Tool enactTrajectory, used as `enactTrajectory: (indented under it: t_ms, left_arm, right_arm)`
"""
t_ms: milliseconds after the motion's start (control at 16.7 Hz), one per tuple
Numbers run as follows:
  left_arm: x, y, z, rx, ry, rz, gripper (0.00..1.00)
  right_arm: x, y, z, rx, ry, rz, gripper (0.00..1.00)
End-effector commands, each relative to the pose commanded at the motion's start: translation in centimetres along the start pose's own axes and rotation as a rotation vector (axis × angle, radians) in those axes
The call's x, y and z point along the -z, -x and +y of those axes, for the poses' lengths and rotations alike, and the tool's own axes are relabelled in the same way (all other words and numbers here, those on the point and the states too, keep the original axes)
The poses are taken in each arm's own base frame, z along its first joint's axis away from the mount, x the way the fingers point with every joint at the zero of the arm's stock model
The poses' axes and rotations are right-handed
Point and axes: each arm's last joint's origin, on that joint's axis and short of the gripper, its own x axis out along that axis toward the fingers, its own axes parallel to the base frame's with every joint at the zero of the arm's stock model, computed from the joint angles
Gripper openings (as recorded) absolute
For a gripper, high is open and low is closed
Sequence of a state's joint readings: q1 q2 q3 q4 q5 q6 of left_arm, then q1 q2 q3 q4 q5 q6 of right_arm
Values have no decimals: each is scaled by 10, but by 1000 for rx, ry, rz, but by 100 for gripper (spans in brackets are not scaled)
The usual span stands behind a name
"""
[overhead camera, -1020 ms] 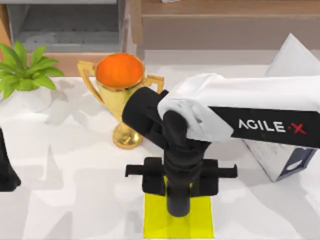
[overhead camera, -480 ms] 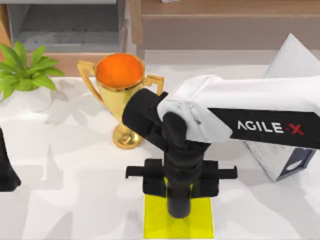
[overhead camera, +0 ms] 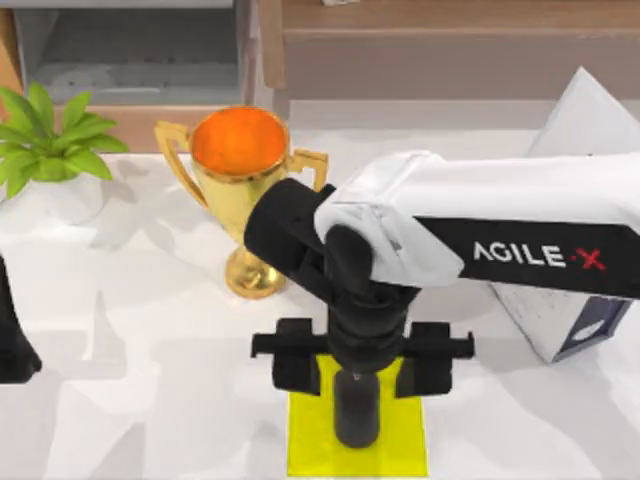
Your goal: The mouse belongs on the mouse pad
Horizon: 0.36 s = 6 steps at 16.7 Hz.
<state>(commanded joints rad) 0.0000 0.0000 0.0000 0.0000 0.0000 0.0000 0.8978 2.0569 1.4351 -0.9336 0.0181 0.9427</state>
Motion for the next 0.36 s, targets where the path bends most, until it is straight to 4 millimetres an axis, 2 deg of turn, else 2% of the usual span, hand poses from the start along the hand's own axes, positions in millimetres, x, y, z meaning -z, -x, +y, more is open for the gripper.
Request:
enactTrajectory:
  t_ms: [360]
  left_arm:
    - [0,0,0,0,0,0,100]
  right_arm:
    - [0,0,0,0,0,0,100]
